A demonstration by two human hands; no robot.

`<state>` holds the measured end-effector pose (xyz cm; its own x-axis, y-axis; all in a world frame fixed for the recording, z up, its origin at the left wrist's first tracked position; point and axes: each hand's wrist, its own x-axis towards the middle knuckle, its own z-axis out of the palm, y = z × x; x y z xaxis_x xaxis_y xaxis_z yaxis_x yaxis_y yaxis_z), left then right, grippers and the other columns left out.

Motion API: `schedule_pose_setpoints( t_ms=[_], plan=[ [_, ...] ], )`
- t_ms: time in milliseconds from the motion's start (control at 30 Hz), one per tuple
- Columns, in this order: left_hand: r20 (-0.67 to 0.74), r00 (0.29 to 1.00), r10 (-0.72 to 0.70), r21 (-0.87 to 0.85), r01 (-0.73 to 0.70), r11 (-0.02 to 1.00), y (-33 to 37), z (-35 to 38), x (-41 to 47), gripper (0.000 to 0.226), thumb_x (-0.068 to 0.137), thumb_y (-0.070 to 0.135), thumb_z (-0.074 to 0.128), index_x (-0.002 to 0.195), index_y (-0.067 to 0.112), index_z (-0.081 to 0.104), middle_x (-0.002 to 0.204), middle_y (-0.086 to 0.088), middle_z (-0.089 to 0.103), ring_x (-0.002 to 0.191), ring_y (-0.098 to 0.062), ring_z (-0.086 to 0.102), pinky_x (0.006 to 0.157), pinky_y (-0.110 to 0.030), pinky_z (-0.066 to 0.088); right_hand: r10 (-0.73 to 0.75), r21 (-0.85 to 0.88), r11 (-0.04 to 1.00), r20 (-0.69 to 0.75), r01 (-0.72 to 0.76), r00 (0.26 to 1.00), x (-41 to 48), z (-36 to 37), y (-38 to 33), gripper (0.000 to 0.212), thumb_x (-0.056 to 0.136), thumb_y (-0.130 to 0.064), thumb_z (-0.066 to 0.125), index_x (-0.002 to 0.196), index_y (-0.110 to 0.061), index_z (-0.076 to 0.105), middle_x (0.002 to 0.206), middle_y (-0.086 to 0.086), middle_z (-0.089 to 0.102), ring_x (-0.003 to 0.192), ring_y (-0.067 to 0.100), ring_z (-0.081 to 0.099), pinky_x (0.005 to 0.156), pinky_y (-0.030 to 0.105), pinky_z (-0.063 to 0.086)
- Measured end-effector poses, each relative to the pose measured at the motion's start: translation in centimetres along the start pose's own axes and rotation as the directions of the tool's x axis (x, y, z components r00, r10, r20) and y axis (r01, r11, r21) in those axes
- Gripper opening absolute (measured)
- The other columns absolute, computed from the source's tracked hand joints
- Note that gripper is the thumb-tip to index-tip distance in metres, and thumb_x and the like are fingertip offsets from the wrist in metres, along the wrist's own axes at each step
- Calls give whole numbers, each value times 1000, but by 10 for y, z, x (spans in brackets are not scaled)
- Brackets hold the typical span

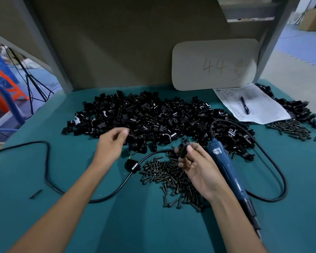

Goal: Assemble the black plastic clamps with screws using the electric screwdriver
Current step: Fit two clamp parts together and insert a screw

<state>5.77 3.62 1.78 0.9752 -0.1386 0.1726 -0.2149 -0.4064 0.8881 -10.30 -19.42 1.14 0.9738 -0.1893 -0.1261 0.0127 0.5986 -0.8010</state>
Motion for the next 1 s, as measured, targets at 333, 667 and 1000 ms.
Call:
schedule_pose_setpoints(
  t_ms=[333,667,1000],
  plan=[
    [-148,988,51,566,42,823,-6,-18,121,61,95,68,44,142,29,48,154,-19,29,143,-39,20,117,-55,22,75,28,997,9,-75,997,0,3,4,14,93,-22,63,105,-16,69,115,21,72,88,21,68,76,32,58],
    [213,946,-245,762,-4,647,-31,-19,217,124,56,108,5,154,36,35,164,-8,28,151,-32,22,117,-57,26,158,147,976,36,-162,987,12,-8,13,23,83,-6,64,105,1,66,111,42,65,69,36,66,56,39,56],
    [298,934,-197,683,-64,727,-23,-33,143,66,83,77,46,139,43,53,144,-15,41,133,-38,43,113,-45,36,127,77,989,18,-128,992,8,4,13,14,87,-12,64,99,-10,72,110,31,70,77,27,69,63,32,58]
  ],
)
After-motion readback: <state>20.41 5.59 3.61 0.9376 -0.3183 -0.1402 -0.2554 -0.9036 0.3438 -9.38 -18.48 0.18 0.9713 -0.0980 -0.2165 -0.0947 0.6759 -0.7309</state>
